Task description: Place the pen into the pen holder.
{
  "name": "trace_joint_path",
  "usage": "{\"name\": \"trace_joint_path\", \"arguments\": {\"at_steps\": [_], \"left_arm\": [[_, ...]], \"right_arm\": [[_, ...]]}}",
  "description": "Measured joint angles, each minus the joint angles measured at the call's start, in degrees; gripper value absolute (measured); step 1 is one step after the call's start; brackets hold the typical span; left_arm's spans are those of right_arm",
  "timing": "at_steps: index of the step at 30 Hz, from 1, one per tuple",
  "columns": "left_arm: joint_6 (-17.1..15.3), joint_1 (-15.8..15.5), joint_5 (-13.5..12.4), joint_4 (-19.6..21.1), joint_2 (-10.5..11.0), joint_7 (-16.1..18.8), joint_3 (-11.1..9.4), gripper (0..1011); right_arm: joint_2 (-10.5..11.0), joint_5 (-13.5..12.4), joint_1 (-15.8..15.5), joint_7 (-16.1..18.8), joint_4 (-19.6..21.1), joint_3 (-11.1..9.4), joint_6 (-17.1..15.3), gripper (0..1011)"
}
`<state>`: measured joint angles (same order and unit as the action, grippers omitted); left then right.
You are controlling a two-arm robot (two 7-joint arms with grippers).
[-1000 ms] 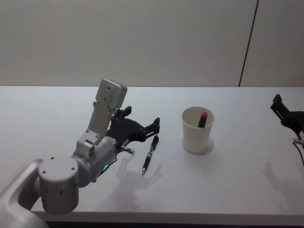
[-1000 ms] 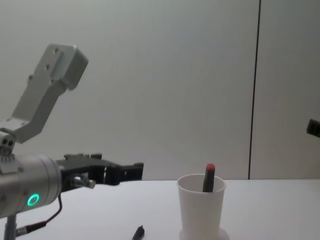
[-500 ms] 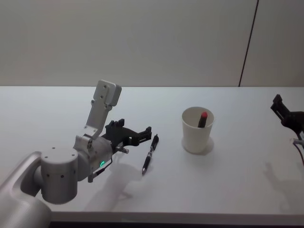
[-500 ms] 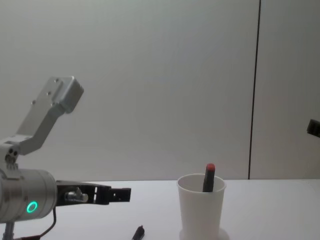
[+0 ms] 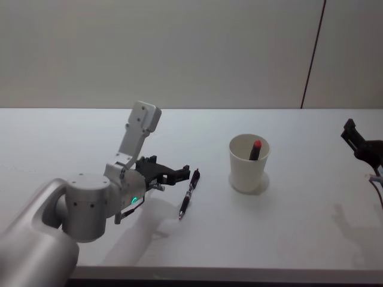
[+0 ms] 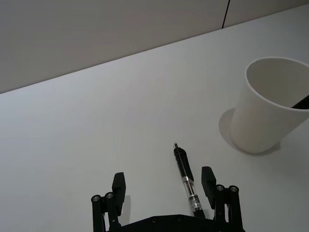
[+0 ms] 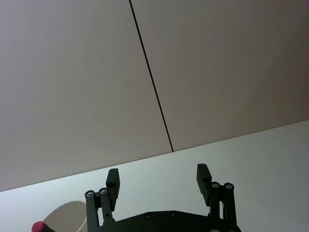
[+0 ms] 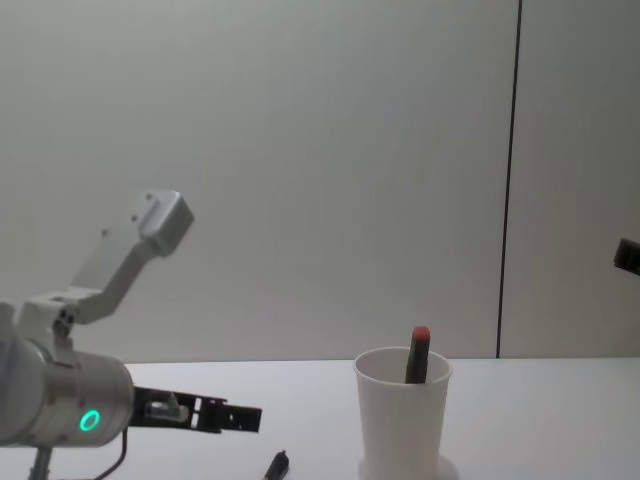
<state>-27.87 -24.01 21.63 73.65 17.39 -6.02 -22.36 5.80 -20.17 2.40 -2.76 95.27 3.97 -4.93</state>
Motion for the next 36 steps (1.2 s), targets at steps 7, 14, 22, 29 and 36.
{"name": "trace_joint_path", "arguments": {"at_steps": [7,14,22,29,36], "left_arm": [[-1.1,-2.1,-2.4,-3.7,-1.5,-0.8,-0.8,1000],[-1.7,-3.7,-4.4,-6.7,-2.7,-1.6,-1.5,1000],[-2.6,-4.9,-5.9,-8.9,-3.7,-2.1,-2.1,1000],[-3.4,-5.2,-6.7,-10.2,-4.4,-2.2,-2.6,1000],[-4.0,-5.2,-7.1,-10.9,-4.7,-2.1,-3.0,1000]], "right_arm": [[0.0,0.0,0.0,0.0,0.0,0.0,0.0,1002],[0.0,0.0,0.0,0.0,0.0,0.0,0.0,1002],[0.0,0.0,0.0,0.0,0.0,0.0,0.0,1002],[0.0,0.0,0.0,0.0,0.0,0.0,0.0,1002],[0.0,0.0,0.0,0.0,0.0,0.0,0.0,1002]]}}
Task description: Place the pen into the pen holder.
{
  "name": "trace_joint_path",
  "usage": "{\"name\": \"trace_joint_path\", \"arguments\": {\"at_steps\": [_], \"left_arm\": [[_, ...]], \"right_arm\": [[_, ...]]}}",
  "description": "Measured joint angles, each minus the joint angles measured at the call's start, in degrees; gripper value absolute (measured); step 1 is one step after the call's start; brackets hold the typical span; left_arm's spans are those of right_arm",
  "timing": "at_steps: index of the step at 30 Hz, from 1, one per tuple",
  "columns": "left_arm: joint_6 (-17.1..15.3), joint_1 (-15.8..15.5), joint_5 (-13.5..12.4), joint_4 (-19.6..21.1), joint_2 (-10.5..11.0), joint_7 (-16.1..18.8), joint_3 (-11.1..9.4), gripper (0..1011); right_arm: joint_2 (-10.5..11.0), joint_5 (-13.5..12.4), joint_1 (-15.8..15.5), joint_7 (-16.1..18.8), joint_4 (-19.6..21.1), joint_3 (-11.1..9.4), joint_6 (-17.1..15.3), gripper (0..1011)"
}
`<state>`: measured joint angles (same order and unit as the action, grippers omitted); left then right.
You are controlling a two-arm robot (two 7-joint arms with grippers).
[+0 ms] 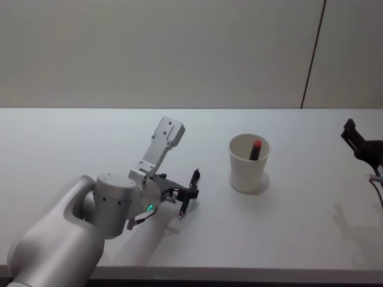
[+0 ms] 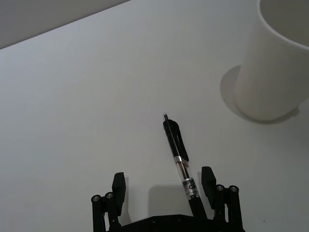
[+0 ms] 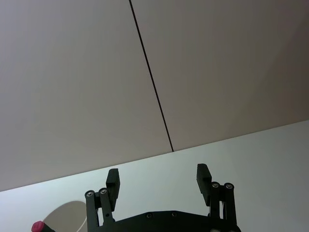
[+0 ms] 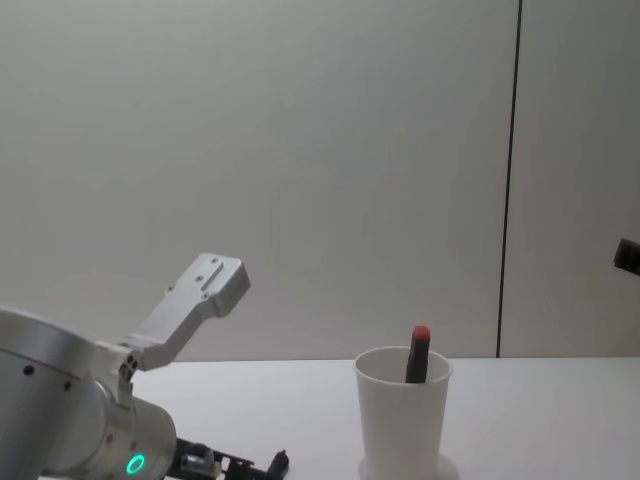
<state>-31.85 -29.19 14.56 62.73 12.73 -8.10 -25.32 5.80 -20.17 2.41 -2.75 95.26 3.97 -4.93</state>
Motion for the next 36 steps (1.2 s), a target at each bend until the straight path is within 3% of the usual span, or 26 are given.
{"name": "trace_joint_path", "arguments": {"at_steps": [6,9,20,36], "left_arm": [[-0.4,0.2,-0.3,-0.3,-0.1,0.2,-0.2,993],[-0.6,0.3,-0.4,-0.4,-0.1,0.3,-0.2,941],[-1.4,0.5,-1.2,-0.6,-0.4,0.8,-0.5,644],[-2.5,0.4,-2.6,-1.2,-0.7,1.2,-0.6,538]], "right_arm": [[0.0,0.0,0.0,0.0,0.0,0.0,0.0,1002],[0.0,0.0,0.0,0.0,0.0,0.0,0.0,1002],[0.0,0.0,0.0,0.0,0.0,0.0,0.0,1002],[0.0,0.0,0.0,0.0,0.0,0.0,0.0,1002]]}}
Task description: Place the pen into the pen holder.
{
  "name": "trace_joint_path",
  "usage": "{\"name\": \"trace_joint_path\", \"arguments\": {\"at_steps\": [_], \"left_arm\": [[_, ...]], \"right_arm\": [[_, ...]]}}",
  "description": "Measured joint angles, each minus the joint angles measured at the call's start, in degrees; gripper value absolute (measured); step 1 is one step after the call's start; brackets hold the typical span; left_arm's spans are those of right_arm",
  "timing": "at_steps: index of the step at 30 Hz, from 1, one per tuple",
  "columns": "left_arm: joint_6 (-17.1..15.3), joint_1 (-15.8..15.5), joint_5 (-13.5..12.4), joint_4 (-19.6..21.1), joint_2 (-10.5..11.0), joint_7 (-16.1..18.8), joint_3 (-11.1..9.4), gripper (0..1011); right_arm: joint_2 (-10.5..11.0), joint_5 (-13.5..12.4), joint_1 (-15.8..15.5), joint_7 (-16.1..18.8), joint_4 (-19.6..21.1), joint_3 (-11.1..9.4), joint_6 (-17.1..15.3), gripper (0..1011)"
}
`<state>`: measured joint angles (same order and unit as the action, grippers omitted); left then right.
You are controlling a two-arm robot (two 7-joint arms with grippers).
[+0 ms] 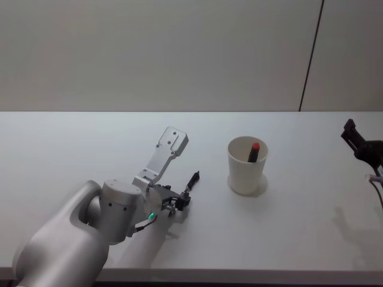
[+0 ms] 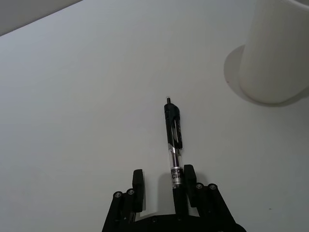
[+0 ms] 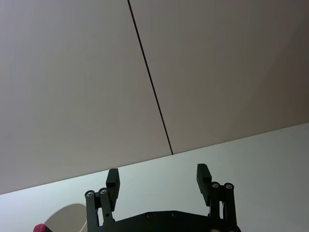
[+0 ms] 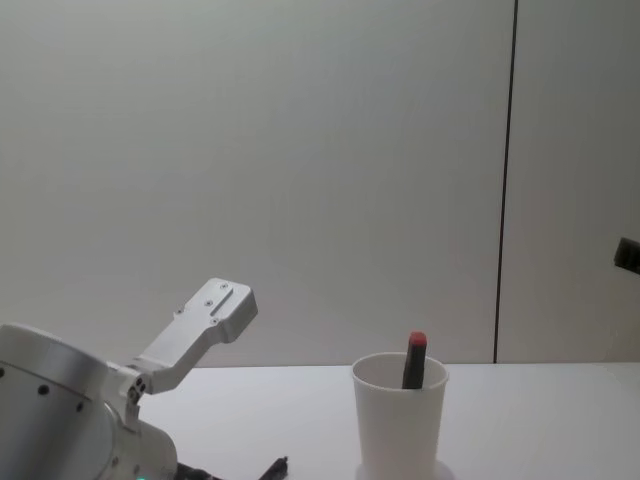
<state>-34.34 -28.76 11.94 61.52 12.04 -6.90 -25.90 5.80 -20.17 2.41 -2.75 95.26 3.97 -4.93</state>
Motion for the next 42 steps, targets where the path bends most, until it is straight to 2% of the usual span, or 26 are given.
{"name": "trace_joint_path", "arguments": {"at_steps": [22,33,42], "left_arm": [[-1.5,0.2,-2.9,1.7,0.0,0.2,-0.1,392],[-1.7,-0.3,-4.0,1.2,-0.5,-0.5,-0.2,130],[-1.7,-0.6,-4.4,0.8,-0.8,-0.8,-0.2,130]], "right_arm": [[0.0,0.0,0.0,0.0,0.0,0.0,0.0,1002],[0.0,0.0,0.0,0.0,0.0,0.0,0.0,1002],[0.0,0.0,0.0,0.0,0.0,0.0,0.0,1002]]}}
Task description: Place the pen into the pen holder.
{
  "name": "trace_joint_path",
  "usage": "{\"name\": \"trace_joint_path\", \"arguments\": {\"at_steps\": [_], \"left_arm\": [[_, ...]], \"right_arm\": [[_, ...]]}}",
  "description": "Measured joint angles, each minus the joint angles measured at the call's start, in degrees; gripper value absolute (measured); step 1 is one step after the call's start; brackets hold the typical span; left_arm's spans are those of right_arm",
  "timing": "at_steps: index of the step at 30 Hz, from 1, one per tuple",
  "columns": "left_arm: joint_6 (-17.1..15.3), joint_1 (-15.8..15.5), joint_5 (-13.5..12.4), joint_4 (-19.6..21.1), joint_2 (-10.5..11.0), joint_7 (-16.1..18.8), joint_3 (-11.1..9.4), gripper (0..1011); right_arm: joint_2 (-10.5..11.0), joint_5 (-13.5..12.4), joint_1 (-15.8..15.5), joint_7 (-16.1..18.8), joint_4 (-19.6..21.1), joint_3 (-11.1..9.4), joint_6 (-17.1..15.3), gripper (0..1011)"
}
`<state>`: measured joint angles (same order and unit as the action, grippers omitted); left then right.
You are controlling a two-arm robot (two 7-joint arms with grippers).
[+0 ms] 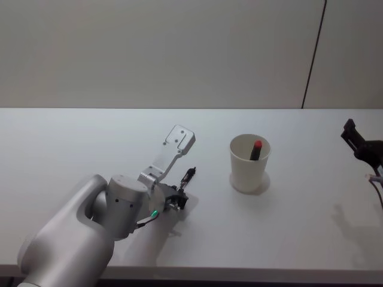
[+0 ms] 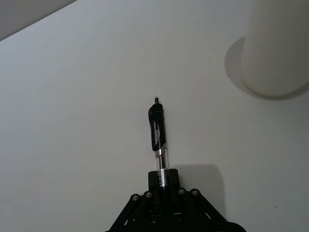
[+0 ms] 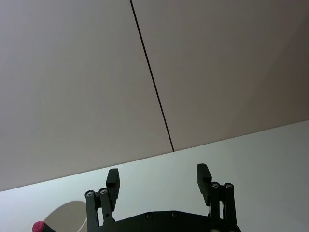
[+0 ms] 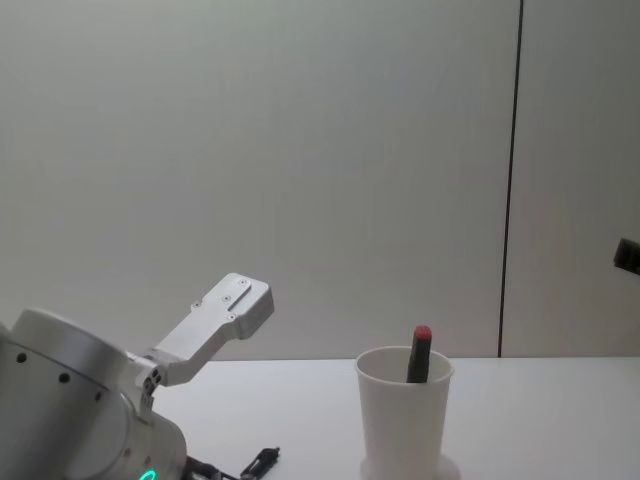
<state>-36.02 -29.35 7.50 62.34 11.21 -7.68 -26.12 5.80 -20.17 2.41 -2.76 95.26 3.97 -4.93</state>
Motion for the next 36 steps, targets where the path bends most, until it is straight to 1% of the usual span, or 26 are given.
{"name": "trace_joint_path", "arguments": {"at_steps": [7,13,22,25,28,31,32,33,36], "left_arm": [[0.1,-0.1,-0.2,0.0,-0.1,0.0,0.1,130],[0.6,0.4,-0.3,1.4,0.2,0.9,0.4,130],[1.8,2.2,-0.6,6.8,1.5,3.7,1.4,130],[2.4,3.1,-0.8,9.6,2.2,5.2,1.9,130],[2.8,3.7,-0.9,11.4,2.6,6.0,2.1,130],[4.0,4.6,-1.3,14.0,3.3,7.4,2.5,130],[4.0,4.6,-1.3,14.0,3.3,7.4,2.5,130],[4.6,5.1,-1.5,15.1,3.5,7.8,2.6,130],[5.6,5.6,-1.8,16.4,3.9,8.6,2.7,130]], "right_arm": [[0.0,0.0,0.0,0.0,0.0,0.0,0.0,1002],[0.0,0.0,0.0,0.0,0.0,0.0,0.0,1002],[0.0,0.0,0.0,0.0,0.0,0.0,0.0,1002],[0.0,0.0,0.0,0.0,0.0,0.0,0.0,1002],[0.0,0.0,0.0,0.0,0.0,0.0,0.0,1002],[0.0,0.0,0.0,0.0,0.0,0.0,0.0,1002],[0.0,0.0,0.0,0.0,0.0,0.0,0.0,1002],[0.0,0.0,0.0,0.0,0.0,0.0,0.0,1002],[0.0,0.0,0.0,0.0,0.0,0.0,0.0,1002]]}}
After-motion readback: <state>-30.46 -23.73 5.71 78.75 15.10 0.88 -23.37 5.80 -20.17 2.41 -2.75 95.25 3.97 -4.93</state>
